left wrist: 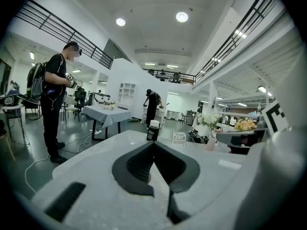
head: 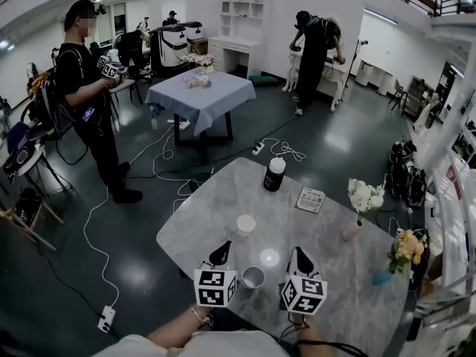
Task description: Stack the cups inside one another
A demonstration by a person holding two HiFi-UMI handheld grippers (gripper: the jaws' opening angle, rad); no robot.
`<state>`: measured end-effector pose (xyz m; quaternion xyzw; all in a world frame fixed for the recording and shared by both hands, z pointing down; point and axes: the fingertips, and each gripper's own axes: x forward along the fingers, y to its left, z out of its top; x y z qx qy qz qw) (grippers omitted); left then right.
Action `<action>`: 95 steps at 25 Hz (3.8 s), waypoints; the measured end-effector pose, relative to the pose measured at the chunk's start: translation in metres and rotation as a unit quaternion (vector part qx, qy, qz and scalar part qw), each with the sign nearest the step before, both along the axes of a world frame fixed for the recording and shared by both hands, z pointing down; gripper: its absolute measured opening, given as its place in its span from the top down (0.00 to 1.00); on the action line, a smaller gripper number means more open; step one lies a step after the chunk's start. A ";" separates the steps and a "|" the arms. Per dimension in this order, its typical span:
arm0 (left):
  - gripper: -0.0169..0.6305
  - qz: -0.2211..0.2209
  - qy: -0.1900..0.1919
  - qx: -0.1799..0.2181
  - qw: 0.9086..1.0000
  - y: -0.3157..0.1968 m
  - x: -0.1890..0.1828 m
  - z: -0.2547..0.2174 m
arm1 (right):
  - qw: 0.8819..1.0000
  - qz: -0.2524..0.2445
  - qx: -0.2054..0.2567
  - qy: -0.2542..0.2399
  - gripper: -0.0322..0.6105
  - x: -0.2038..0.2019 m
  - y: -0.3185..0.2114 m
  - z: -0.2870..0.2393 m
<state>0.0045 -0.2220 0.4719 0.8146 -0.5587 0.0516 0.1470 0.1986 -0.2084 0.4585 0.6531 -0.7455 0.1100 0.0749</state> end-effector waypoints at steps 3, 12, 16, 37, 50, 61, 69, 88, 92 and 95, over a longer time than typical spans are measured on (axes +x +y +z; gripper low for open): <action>0.97 0.001 -0.006 -0.006 1.000 0.001 0.000 0.004 | 1.000 -0.002 -0.009 -0.008 0.94 -0.001 0.001 0.005; 0.97 -0.009 -0.005 -0.014 1.000 -0.004 -0.005 0.007 | 1.000 -0.023 -0.013 -0.018 0.94 -0.011 -0.009 0.007; 0.97 -0.016 -0.006 -0.015 1.000 -0.004 -0.008 0.010 | 0.999 -0.038 -0.014 -0.021 0.94 -0.016 -0.012 0.010; 0.97 -0.103 -0.029 -0.090 0.990 0.009 -0.024 0.073 | 0.974 -0.216 -0.071 -0.006 0.93 -0.042 -0.060 0.076; 0.97 -0.136 -0.031 -0.121 0.983 -0.001 -0.043 0.103 | 0.951 -0.292 -0.093 0.037 0.78 -0.076 -0.084 0.116; 0.97 -0.137 -0.029 -0.146 0.979 -0.032 -0.051 0.123 | 0.935 -0.332 -0.118 0.046 0.64 -0.104 -0.114 0.153; 0.97 -0.143 -0.031 -0.171 0.974 -0.039 -0.060 0.142 | 0.927 -0.348 -0.132 0.043 0.60 -0.119 -0.131 0.171; 0.97 -0.133 -0.039 -0.190 0.972 -0.057 -0.066 0.161 | 0.924 -0.358 -0.128 0.048 0.57 -0.146 -0.160 0.181; 0.97 -0.132 -0.039 -0.193 0.971 -0.057 -0.068 0.162 | 0.927 -0.350 -0.124 0.053 0.57 -0.146 -0.162 0.179; 0.97 -0.129 -0.039 -0.190 0.972 -0.059 -0.067 0.159 | 0.929 -0.345 -0.120 0.053 0.57 -0.144 -0.164 0.175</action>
